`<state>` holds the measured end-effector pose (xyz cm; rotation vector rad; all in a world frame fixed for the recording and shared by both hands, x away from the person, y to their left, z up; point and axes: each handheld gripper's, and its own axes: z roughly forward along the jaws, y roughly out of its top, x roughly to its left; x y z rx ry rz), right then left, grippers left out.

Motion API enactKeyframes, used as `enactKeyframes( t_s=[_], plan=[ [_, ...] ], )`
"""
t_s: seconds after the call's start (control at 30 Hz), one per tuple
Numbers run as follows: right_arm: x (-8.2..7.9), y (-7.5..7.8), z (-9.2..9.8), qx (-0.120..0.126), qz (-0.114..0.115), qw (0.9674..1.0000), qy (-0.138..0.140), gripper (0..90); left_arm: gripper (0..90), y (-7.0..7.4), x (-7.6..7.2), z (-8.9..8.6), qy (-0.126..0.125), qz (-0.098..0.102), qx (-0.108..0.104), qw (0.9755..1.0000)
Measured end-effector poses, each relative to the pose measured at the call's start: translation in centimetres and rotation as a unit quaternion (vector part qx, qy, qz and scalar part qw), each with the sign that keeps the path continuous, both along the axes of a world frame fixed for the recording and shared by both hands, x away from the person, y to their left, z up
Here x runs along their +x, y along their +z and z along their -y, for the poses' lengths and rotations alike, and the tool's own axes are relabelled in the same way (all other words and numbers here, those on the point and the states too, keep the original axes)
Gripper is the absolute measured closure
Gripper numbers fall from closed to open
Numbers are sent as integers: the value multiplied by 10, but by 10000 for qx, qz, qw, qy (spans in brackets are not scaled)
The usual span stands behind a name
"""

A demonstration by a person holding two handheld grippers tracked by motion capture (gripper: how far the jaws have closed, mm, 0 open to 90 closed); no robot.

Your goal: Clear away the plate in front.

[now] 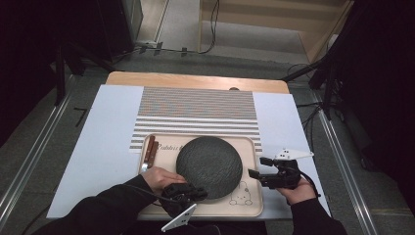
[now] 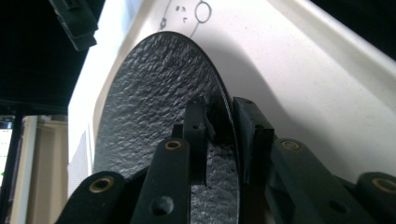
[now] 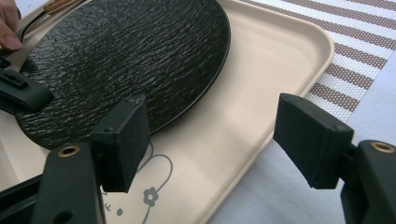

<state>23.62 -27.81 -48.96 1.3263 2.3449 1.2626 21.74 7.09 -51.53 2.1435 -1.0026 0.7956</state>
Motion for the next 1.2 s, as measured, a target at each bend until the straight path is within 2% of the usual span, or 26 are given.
enactKeyframes(
  t_s=[0.13,0.23,0.37,0.5,0.67,0.73,0.83,0.87,0.97,1.2],
  plan=[
    [0,0,0,-1,-3,10000,6,251,742,0,2,0,9,-163,-45,9999],
    [0,0,0,-14,-9,10000,12,251,737,1,3,0,28,-189,-34,9998],
    [0,-1,-1,-16,-29,10000,7,251,641,3,6,1,164,-316,-162,9992],
    [0,-1,-1,-24,-28,10000,16,251,549,5,8,2,317,-390,-201,9985],
    [0,-1,-1,-28,-41,10000,16,251,404,10,13,3,642,-772,-190,9948],
    [0,-1,-2,-32,-42,10000,19,251,362,11,13,3,671,-774,-176,9946],
    [0,0,-2,-40,-42,10000,23,251,327,12,14,3,692,-866,-189,9937],
    [0,0,-2,-40,-44,10000,22,251,326,13,14,3,694,-954,-204,9928],
    [0,-1,-2,-41,-46,10000,21,251,281,15,15,3,750,-1076,-117,9913],
    [-1,0,-2,-23,-11,10000,30,251,247,24,19,1,826,-1481,-87,9855]
  ],
)
